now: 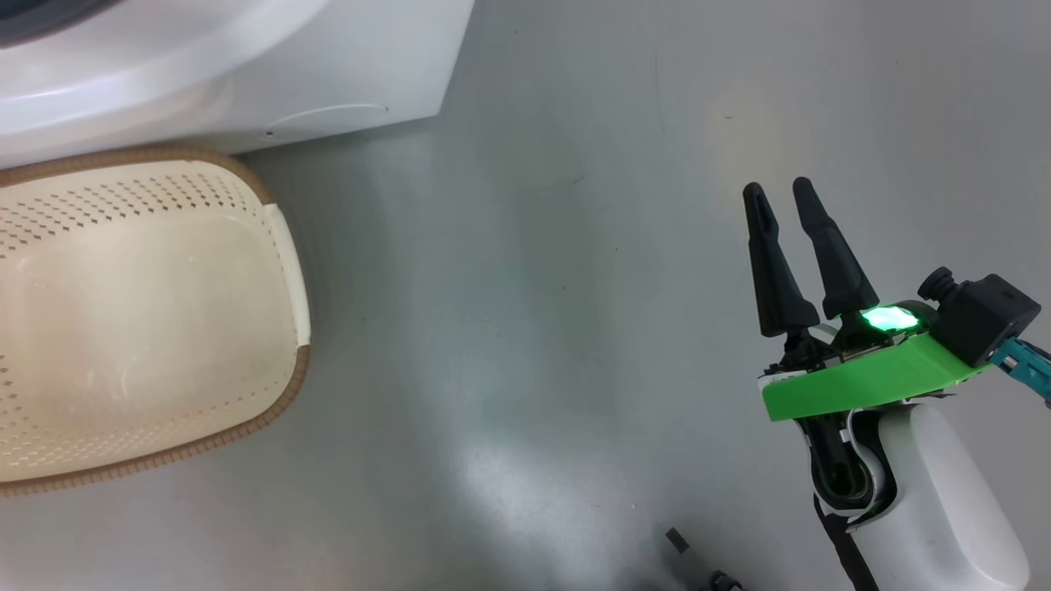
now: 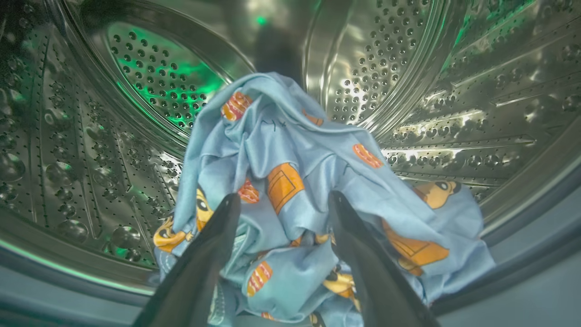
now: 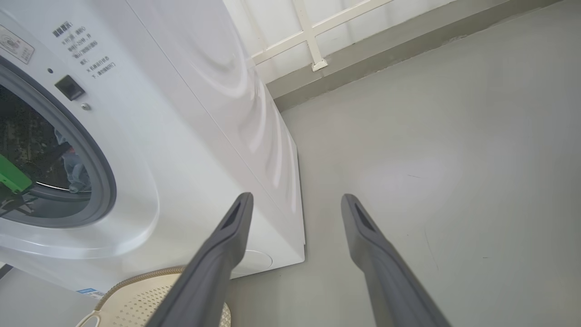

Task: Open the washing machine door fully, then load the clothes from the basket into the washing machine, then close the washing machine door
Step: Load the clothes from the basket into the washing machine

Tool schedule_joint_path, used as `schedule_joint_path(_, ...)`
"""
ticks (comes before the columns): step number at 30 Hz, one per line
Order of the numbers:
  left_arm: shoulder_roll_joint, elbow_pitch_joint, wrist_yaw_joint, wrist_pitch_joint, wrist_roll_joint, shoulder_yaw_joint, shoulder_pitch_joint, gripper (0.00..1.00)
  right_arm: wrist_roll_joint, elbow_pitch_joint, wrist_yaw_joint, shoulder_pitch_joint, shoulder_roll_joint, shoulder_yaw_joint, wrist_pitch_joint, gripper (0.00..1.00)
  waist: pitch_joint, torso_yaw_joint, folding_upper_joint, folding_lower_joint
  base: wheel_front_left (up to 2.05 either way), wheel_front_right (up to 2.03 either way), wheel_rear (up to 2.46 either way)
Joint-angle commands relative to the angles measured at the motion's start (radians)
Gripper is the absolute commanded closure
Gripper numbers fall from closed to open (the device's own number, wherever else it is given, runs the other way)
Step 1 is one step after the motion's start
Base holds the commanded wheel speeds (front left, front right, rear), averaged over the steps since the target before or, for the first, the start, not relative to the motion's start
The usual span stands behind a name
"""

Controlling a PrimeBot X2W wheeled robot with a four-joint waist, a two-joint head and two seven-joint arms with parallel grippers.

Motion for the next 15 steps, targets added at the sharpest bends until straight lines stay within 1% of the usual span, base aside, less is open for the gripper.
schedule_joint_path(1, 0.036, -0.024, -0.002, -0.005, -0.009, 0.010, 0.013, 0.00, 0.013, -0.020, 0.002, 0.031, -0.010, 0.015, -0.005, 0.00, -0.003, 0.002, 0.0000, 0.0000, 0.00, 0.00, 0.00)
schedule_joint_path(7, 0.008, -0.079, -0.002, -0.005, -0.041, 0.042, 0.077, 0.00, 0.010, -0.021, 0.002, 0.034, -0.022, 0.003, -0.005, 0.00, -0.019, 0.015, 0.0000, 0.0000, 0.00, 0.00, 0.00)
schedule_joint_path(15, -0.055, -0.227, -0.007, -0.005, -0.077, 0.111, 0.235, 0.00, 0.002, -0.022, 0.002, 0.043, -0.043, -0.016, -0.005, 0.00, -0.050, 0.047, 0.0000, 0.0000, 0.00, 0.00, 0.00)
